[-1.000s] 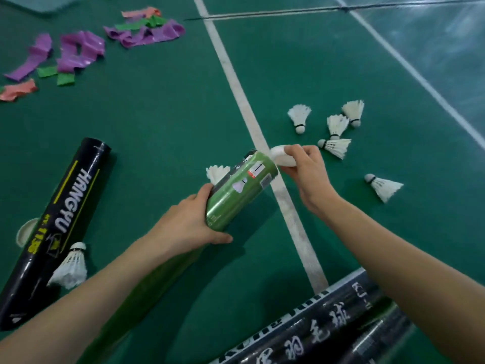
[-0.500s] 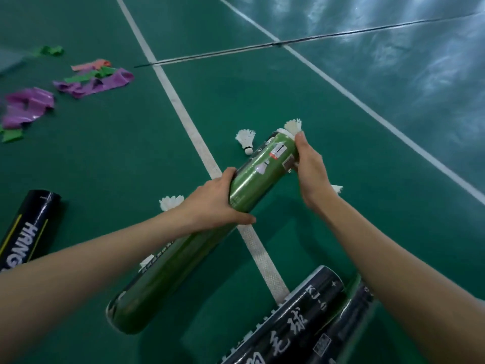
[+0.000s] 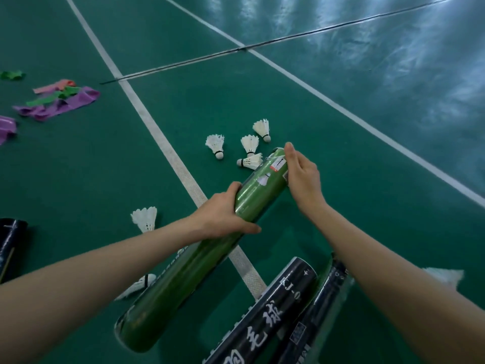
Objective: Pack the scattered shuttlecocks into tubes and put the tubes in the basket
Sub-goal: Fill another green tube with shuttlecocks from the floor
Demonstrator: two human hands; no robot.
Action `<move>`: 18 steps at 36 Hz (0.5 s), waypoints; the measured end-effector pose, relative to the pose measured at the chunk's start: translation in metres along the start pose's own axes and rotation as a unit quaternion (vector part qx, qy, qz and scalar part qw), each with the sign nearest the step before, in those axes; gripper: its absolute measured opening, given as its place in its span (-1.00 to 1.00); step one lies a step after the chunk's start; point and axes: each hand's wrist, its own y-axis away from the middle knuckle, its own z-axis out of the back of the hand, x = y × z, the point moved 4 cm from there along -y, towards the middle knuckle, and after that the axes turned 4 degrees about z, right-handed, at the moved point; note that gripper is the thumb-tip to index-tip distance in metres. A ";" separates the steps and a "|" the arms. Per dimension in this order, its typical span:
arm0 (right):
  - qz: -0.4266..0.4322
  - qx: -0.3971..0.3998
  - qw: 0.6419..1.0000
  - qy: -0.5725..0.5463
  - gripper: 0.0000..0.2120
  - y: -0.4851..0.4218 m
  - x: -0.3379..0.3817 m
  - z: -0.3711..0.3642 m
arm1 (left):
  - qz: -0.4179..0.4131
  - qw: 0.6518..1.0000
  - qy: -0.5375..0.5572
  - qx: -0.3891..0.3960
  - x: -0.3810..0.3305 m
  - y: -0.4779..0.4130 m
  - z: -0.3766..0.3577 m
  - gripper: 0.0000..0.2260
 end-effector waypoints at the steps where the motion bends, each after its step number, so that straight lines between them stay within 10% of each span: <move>1: -0.006 0.000 1.000 0.007 -0.36 0.003 -0.002 0.001 | 0.000 1.000 -0.007 -0.003 0.002 0.001 -0.005 -0.21; 8: -0.055 -0.034 0.998 0.002 -0.38 0.018 -0.024 0.001 | -0.021 0.983 -0.168 -0.066 0.006 0.001 -0.009 -0.21; 18: -0.006 -0.027 0.997 -0.076 -0.74 -0.011 0.010 -0.001 | -0.041 0.989 -0.106 -0.096 -0.007 -0.005 0.002 -0.10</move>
